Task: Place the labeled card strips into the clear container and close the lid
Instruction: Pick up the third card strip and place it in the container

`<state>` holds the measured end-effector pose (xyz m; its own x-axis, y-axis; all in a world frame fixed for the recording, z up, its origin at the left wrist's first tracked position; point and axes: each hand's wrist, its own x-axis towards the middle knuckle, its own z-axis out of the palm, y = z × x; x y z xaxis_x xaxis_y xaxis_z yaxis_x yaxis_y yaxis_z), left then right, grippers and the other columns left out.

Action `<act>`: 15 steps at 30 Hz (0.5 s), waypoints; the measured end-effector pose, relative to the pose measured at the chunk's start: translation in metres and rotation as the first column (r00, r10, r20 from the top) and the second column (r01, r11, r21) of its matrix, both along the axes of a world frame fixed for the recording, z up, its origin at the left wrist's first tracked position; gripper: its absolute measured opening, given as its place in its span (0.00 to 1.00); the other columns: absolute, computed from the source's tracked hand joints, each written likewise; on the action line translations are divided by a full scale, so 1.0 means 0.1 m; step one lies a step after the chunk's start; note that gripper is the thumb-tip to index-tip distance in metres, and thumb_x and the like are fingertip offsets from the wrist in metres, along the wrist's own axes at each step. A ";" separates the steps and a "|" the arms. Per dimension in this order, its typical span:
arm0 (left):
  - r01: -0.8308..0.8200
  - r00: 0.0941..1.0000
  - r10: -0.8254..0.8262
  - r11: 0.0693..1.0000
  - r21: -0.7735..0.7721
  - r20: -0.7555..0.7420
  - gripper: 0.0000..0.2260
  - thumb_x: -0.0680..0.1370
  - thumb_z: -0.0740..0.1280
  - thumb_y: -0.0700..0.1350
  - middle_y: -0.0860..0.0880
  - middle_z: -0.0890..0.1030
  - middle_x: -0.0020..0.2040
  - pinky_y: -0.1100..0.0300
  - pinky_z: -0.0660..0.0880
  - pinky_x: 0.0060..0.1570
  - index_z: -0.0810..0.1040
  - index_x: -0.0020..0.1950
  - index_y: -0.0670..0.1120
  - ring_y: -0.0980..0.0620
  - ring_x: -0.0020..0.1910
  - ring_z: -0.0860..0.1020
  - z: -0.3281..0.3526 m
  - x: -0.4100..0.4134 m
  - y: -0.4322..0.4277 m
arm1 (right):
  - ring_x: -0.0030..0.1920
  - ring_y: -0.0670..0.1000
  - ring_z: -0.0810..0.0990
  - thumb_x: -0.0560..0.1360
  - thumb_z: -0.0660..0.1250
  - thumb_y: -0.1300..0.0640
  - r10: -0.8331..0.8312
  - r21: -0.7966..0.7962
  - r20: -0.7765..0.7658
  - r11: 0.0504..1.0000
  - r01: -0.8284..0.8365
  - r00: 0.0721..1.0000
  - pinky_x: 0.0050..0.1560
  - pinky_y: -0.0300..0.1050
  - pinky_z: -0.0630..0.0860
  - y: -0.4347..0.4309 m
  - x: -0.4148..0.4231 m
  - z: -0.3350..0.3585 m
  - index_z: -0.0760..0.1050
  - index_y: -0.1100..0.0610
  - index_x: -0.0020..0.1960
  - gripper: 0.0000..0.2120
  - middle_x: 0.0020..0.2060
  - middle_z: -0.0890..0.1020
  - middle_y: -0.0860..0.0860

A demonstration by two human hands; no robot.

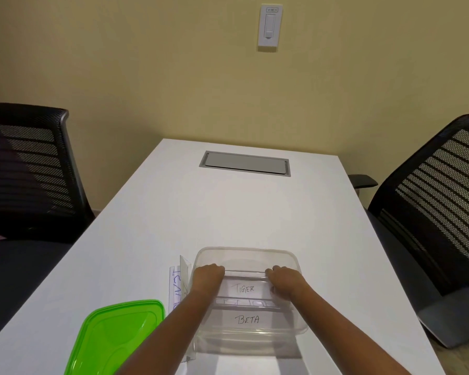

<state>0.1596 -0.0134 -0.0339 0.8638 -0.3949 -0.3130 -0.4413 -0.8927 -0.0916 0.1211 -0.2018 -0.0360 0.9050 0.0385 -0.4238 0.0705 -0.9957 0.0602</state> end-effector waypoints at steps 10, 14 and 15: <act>-0.169 0.982 0.189 0.874 -0.455 -0.002 0.13 0.81 0.58 0.44 0.48 0.77 0.63 0.57 0.73 0.59 0.74 0.64 0.46 0.50 0.62 0.75 0.25 -0.22 0.07 | 0.57 0.58 0.76 0.76 0.56 0.67 -0.083 0.103 0.236 0.993 0.060 0.968 0.52 0.50 0.75 0.29 -0.18 0.15 0.68 0.62 0.61 0.14 0.58 0.75 0.59; -0.177 0.941 0.327 0.691 -0.701 0.085 0.12 0.79 0.60 0.42 0.50 0.79 0.60 0.57 0.73 0.56 0.77 0.60 0.47 0.51 0.61 0.76 0.39 -0.43 0.27 | 0.57 0.58 0.75 0.78 0.55 0.64 -0.096 0.187 0.308 0.982 0.039 0.947 0.51 0.51 0.75 0.48 -0.34 0.26 0.69 0.61 0.61 0.13 0.58 0.76 0.58; -0.179 0.928 0.360 0.655 -0.734 0.095 0.12 0.79 0.60 0.41 0.49 0.79 0.59 0.56 0.74 0.55 0.78 0.60 0.47 0.50 0.61 0.76 0.41 -0.49 0.33 | 0.58 0.58 0.75 0.78 0.54 0.64 -0.099 0.201 0.318 0.979 0.035 0.943 0.51 0.51 0.75 0.53 -0.39 0.28 0.69 0.61 0.61 0.13 0.58 0.76 0.58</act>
